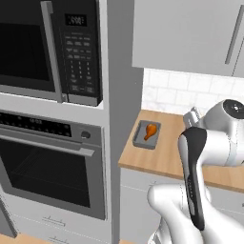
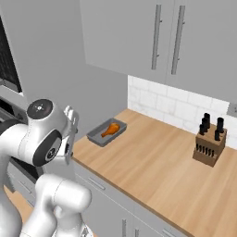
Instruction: Take the meat container that has the chicken drumstick and place it on the second highest rack of the freezer. Then take the vegetable container that has the mushroom and lemon wedge and place it on the highest rack of the freezer.
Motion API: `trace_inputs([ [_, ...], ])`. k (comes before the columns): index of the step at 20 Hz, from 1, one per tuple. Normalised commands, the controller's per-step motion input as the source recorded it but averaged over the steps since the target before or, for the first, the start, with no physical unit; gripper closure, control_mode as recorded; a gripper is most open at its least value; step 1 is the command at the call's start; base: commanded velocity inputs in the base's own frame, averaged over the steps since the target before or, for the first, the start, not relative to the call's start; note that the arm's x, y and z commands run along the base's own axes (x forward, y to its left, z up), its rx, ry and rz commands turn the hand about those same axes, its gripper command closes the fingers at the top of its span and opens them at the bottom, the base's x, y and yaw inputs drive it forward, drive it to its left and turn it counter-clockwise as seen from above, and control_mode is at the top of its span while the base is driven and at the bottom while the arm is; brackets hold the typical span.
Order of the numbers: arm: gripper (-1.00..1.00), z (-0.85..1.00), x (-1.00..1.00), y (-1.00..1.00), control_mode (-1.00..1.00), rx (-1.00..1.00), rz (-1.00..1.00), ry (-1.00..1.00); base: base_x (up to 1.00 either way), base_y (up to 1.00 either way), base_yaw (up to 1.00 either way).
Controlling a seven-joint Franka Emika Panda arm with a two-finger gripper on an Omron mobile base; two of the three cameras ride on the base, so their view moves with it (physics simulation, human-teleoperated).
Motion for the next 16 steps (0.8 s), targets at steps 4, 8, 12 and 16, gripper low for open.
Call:
trace_inputs([
  [4,-1.00,-0.29,0.34,0.52,-1.00,0.00,-0.12,0.00,0.00,0.00,0.00],
  [8,-1.00,-0.12,0.38,0.28,-1.00,0.00,-0.20,-0.02,0.00,0.00,0.00],
  [12,-1.00,-0.23,0.17,0.06,-1.00,0.09,-0.17,-0.01,0.00,0.00,0.00],
  [16,-1.00,-0.12,0.25,0.00,-1.00,0.19,-0.07,0.00,0.00,0.00,0.00],
])
